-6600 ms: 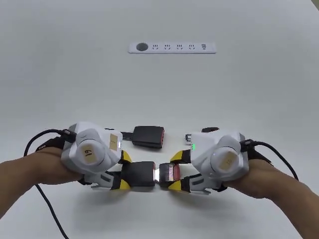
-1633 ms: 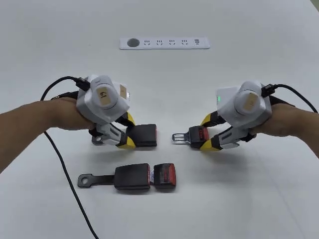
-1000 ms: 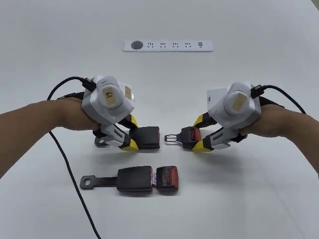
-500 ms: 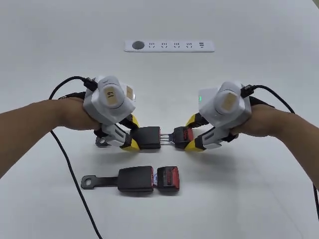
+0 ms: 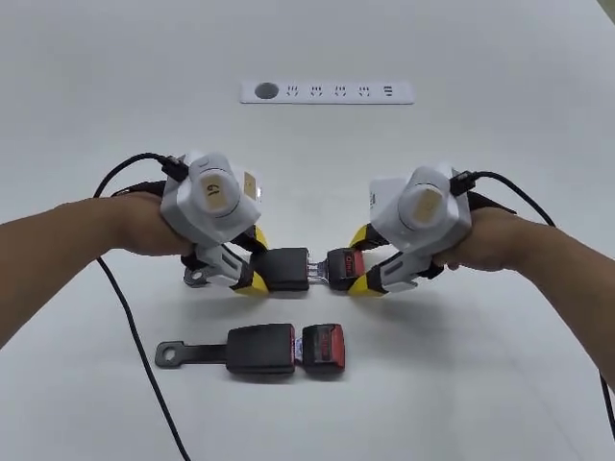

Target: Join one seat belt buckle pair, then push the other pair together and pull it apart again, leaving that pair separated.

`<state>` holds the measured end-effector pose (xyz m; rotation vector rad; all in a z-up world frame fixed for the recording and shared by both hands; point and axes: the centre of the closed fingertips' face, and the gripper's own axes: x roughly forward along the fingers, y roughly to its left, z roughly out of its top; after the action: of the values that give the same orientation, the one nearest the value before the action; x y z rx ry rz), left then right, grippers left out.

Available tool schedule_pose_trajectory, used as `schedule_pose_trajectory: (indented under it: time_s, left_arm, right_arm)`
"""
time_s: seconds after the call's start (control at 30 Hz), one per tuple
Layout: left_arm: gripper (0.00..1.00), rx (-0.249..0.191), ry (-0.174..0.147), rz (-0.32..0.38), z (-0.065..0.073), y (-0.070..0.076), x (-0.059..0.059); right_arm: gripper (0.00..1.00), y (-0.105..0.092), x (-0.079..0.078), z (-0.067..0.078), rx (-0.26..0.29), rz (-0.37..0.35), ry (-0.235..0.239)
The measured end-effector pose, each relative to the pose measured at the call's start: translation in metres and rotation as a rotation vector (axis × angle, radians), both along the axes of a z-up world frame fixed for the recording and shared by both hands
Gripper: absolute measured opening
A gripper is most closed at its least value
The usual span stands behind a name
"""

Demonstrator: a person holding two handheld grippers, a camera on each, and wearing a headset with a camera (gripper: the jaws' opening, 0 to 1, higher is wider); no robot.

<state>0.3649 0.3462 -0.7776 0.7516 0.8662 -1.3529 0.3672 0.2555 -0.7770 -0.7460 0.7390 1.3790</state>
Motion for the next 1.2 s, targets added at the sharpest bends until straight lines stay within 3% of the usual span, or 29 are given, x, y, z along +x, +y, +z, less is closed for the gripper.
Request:
schedule_pose_trajectory:
  time_s: [0.3, 0.33, 0.37, 0.43, 0.63, 1.2]
  left_arm:
    - [0.30, 0.016, -0.020, -0.010, -0.001, -0.003, -0.002]
    - [0.30, 0.019, -0.020, -0.012, -0.001, -0.003, -0.002]
    - [0.30, 0.023, -0.024, -0.022, -0.001, -0.003, -0.002]
    - [0.30, 0.033, -0.023, -0.026, -0.001, -0.002, -0.002]
    - [0.30, 0.008, -0.024, 0.014, 0.000, -0.002, -0.002]
    - [0.30, 0.016, -0.030, 0.001, -0.002, -0.005, -0.002]
  right_arm:
    - [0.28, 0.004, -0.001, 0.000, -0.008, -0.013, 0.000]
    - [0.28, 0.005, -0.001, 0.000, -0.004, -0.015, 0.000]
    - [0.28, 0.015, -0.003, 0.003, 0.035, -0.024, 0.009]
    - [0.28, 0.017, -0.002, 0.001, 0.004, -0.021, 0.002]
    - [0.27, 0.017, -0.001, 0.000, 0.009, -0.042, 0.008]
    - [0.27, 0.019, -0.004, 0.000, -0.006, -0.036, 0.005]
